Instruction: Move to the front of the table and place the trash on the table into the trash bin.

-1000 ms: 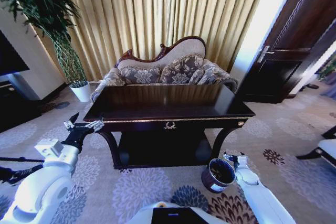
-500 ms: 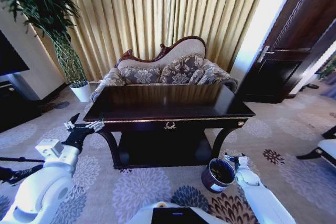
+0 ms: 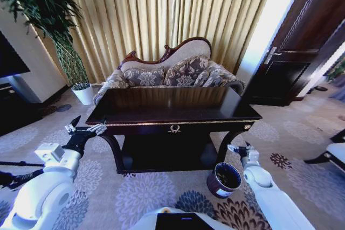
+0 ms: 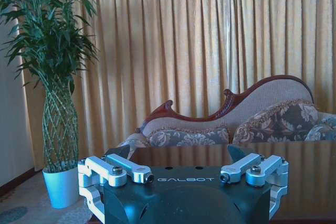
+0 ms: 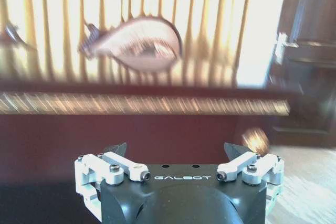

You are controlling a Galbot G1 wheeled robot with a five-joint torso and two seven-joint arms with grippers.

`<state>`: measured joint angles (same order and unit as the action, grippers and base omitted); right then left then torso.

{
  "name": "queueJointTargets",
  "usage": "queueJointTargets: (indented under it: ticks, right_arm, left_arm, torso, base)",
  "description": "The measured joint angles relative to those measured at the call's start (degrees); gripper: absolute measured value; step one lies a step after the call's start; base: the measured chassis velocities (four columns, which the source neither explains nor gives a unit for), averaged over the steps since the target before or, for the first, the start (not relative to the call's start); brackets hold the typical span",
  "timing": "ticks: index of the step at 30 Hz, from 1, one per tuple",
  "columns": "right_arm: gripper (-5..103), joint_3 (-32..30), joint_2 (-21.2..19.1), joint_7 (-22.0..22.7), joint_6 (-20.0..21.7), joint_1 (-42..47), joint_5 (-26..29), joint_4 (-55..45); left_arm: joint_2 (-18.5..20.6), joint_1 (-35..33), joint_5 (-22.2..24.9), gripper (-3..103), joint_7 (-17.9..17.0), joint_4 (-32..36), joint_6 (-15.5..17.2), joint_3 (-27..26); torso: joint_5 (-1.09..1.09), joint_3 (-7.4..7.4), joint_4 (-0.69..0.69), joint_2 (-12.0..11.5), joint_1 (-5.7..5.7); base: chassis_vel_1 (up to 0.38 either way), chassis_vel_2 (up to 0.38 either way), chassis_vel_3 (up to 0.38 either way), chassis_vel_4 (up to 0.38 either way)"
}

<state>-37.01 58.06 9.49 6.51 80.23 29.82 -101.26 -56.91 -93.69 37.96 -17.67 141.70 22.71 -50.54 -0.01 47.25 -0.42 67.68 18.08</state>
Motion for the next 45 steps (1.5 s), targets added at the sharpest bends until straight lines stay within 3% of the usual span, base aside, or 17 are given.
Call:
queueJointTargets:
  ticks: [8,20,30,45]
  right_arm:
    - [100,-4.45,-0.73,-0.23,7.97,5.23,5.29,-18.83]
    - [100,-7.61,-0.38,-1.15,14.63,7.44,8.16,-31.77]
    - [100,-6.66,-0.18,-1.19,17.43,6.03,7.71,-33.82]
    - [100,-6.57,0.32,-1.17,17.29,6.54,6.46,-33.92]
  left_arm:
    - [-0.25,-0.09,-0.27,100,0.18,-0.1,-0.06,-0.5]
    - [1.94,1.48,-0.36,100,2.83,-0.6,0.38,-0.68]
    - [2.41,2.0,-0.22,100,2.85,-1.25,0.63,-0.04]
    - [2.35,1.76,-0.22,100,2.85,-1.05,0.63,0.3]
  torso:
    - [0.0,0.0,-0.01,0.0,0.0]
    - [0.0,0.0,-0.01,0.01,-0.01]
    - [0.01,0.0,0.0,0.0,0.0]
    - [0.02,0.0,0.01,-0.01,0.01]
  base:
    - [0.0,0.0,0.0,0.0]
    - [0.0,0.0,0.0,0.0]
    - [0.0,0.0,0.0,0.0]
    - [0.108,-0.107,-0.109,0.111]
